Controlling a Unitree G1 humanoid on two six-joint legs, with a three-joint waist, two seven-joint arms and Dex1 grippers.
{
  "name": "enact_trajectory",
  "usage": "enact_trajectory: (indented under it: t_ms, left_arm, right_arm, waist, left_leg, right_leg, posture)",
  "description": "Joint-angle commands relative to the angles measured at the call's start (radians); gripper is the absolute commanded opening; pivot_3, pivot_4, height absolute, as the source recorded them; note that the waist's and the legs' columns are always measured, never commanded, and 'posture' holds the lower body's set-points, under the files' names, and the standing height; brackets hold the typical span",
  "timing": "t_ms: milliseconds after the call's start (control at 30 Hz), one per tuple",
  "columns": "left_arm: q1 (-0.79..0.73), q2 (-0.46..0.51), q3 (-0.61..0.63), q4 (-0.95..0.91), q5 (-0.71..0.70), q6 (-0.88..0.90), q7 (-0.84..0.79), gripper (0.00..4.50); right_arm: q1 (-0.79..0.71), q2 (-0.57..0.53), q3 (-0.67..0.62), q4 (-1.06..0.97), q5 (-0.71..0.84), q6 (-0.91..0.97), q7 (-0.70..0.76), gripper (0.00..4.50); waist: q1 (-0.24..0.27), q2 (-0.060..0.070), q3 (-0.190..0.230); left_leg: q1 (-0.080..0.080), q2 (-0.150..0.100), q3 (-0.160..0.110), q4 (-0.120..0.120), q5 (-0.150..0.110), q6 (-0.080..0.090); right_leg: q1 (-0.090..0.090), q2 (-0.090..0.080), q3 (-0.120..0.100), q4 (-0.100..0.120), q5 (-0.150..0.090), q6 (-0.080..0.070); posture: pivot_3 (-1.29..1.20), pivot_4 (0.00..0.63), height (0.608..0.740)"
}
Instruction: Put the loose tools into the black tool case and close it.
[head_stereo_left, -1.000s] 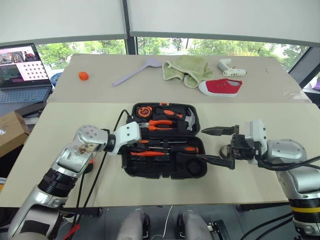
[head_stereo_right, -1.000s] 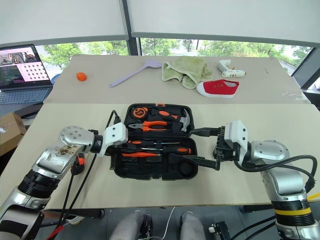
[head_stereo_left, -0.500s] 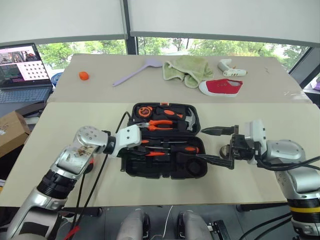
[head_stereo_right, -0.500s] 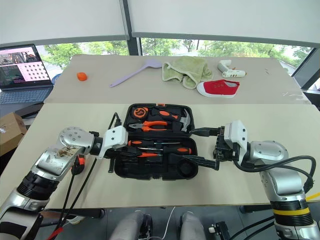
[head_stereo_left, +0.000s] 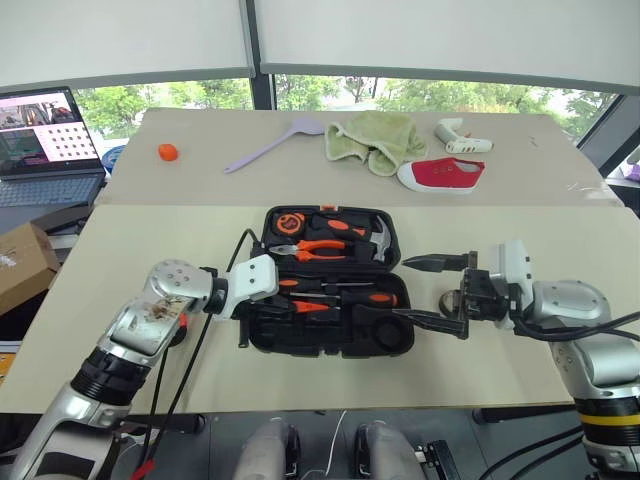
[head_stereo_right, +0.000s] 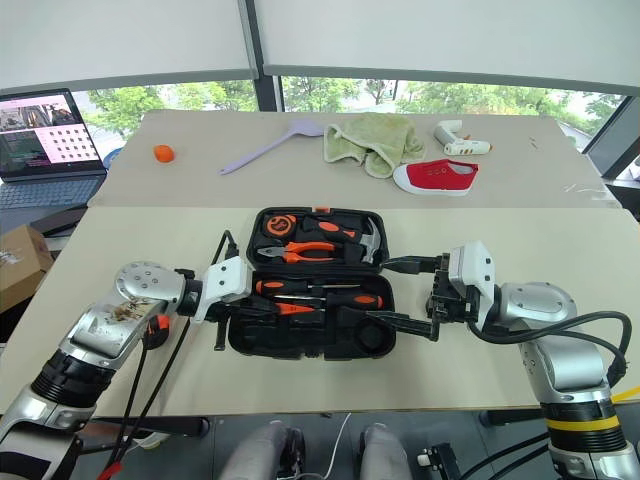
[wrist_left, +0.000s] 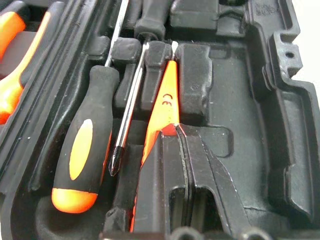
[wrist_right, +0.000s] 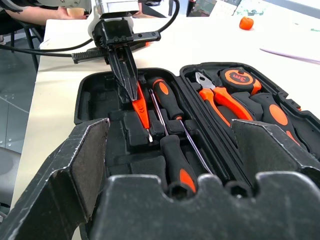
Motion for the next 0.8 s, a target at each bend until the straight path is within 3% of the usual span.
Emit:
enact_trajectory:
  t_ms: [33,167,300,400,533,600,733,800]
  left_arm:
    - [0.004,-0.007,0.067,-0.047,-0.053,0.013,0.031,0.06]
    - [0.084,-0.011,0.194,-0.098,-0.119,0.022,0.099,0.06]
    - [0.301,0.019,0.432,-0.169,-0.258,-0.015,0.063,0.06]
    - [0.544,-0.034,0.701,-0.202,-0.307,-0.084,0.099,0.77]
    - [0.848,-0.148,0.995,-0.195,-0.285,-0.173,0.195,2.28]
    - [0.925,-0.175,1.047,-0.178,-0.283,-0.193,0.220,3.15]
    - [1.079,-0.257,1.140,-0.104,-0.279,-0.173,0.318,4.44]
    - [1.110,-0.285,1.136,-0.142,-0.296,-0.164,0.352,4.44]
  right_arm:
    - [0.004,-0.004,-0.028,-0.015,0.015,-0.023,0.008,4.50]
    - [0.012,0.003,-0.045,-0.015,0.030,-0.029,0.011,4.50]
    - [0.022,0.008,-0.076,-0.004,0.057,-0.045,0.033,4.50]
    - [0.039,0.006,-0.086,0.018,0.065,-0.069,0.070,4.50]
    - [0.040,0.022,-0.087,0.068,0.060,-0.129,0.117,4.50]
    - [0.039,0.032,-0.087,0.076,0.066,-0.141,0.123,4.50]
    - [0.052,0.079,-0.075,0.098,0.034,-0.239,0.139,4.50]
    - [0.053,0.088,-0.068,0.104,0.031,-0.249,0.139,4.50]
  waist:
    - [0.002,0.000,0.000]
    - [0.000,0.000,0.000]
    - [-0.014,0.000,0.000]
    - [-0.015,0.000,0.000]
    - [-0.026,0.000,0.000]
    - [-0.022,-0.001,0.000]
    - [-0.001,-0.001,0.000]
    - [0.004,-0.001,0.000]
  left_leg:
    - [0.000,0.000,0.000,0.000,0.000,0.000]
    - [0.000,0.000,0.000,0.000,0.000,0.000]
    - [0.000,0.001,0.000,-0.001,0.000,0.000]
    - [0.000,0.001,0.000,-0.001,0.000,-0.001]
    - [0.002,0.002,0.000,-0.003,0.000,0.000]
    - [0.002,0.002,-0.001,-0.003,-0.001,0.000]
    - [0.005,0.001,-0.003,-0.004,-0.011,-0.001]
    - [0.005,0.000,-0.003,-0.003,-0.012,0.001]
  right_leg:
    - [0.000,0.000,0.000,0.000,0.000,0.000]
    - [0.000,0.000,0.000,0.000,0.000,0.000]
    - [-0.001,0.000,0.001,-0.001,0.000,0.000]
    - [-0.001,-0.001,0.000,-0.001,0.000,0.000]
    - [0.000,-0.003,0.001,-0.003,0.000,-0.001]
    - [0.000,-0.003,0.000,-0.004,0.000,-0.001]
    - [-0.002,-0.010,-0.002,-0.005,0.000,-0.001]
    - [-0.001,-0.014,-0.003,-0.006,0.000,-0.001]
  posture:
    - [0.00,0.150,0.740]
    - [0.00,0.150,0.740]
    - [0.00,0.150,0.740]
    - [0.00,0.150,0.740]
    - [0.00,0.150,0.740]
    - [0.00,0.150,0.740]
    - [0.00,0.150,0.740]
    - [0.00,0.150,0.740]
